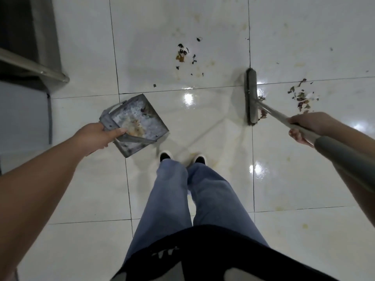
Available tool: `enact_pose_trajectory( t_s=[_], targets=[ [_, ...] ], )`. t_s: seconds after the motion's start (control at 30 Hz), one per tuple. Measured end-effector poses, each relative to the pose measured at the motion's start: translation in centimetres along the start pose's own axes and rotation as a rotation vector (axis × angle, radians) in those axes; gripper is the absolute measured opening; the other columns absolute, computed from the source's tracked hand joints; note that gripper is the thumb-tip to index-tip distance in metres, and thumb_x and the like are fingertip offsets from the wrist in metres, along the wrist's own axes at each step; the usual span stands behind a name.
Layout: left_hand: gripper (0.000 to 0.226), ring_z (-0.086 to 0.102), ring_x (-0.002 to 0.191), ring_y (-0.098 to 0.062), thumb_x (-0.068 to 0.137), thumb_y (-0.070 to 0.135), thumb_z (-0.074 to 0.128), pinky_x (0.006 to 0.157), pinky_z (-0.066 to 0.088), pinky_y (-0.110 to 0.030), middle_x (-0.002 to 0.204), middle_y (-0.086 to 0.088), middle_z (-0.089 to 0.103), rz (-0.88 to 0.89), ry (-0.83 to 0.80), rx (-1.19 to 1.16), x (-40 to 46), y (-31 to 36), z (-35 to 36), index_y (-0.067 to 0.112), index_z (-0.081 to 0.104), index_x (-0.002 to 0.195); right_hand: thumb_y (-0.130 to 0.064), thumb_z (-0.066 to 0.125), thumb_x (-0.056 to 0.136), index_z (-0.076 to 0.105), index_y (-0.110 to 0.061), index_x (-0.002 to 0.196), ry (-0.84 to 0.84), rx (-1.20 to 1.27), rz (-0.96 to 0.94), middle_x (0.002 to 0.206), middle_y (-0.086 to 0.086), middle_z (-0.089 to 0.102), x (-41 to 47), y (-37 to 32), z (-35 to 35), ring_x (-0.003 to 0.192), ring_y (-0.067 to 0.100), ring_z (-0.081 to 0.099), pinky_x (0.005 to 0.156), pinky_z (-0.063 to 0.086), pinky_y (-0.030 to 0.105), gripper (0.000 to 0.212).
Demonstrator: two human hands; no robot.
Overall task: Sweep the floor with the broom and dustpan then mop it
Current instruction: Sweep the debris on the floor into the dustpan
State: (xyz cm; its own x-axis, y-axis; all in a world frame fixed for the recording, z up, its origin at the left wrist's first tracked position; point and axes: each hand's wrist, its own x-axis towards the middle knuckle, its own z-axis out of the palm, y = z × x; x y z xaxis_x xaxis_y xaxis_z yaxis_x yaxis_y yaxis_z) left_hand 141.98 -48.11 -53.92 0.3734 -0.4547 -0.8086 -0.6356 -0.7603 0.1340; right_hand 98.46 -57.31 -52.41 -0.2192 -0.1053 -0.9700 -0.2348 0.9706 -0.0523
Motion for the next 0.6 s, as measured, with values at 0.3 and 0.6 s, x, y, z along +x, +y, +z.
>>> enact_pose_trajectory(
  t_s=[0.3,0.6],
  targets=[
    [0.055,0.055,0.072,-0.023,0.081,0.056,0.06,0.058,0.038,-0.027,0.078,-0.007,0.06,-0.045,-0.009,0.017,5.2,-1.6,-5.2,0.005,0.061,0.101,-0.017,0.039,0.099,0.039,-0.007,0.102,-0.151,-0.136,-0.111,0.054,0.006,0.042,-2.1,-5.9,11.4,0.022,0.007,0.038,0.025,0.033,0.012,0.011],
    [0.042,0.045,0.058,-0.01,0.085,0.054,0.055,0.049,0.03,-0.023,0.066,0.001,0.049,-0.054,-0.095,-0.025,9.8,-1.8,-10.8,0.013,0.051,0.093,-0.014,0.049,0.096,0.041,-0.01,0.075,-0.317,-0.139,-0.149,0.059,0.005,0.036,-2.7,-16.4,29.4,0.022,0.005,0.034,0.03,0.03,0.008,0.023]
  ],
)
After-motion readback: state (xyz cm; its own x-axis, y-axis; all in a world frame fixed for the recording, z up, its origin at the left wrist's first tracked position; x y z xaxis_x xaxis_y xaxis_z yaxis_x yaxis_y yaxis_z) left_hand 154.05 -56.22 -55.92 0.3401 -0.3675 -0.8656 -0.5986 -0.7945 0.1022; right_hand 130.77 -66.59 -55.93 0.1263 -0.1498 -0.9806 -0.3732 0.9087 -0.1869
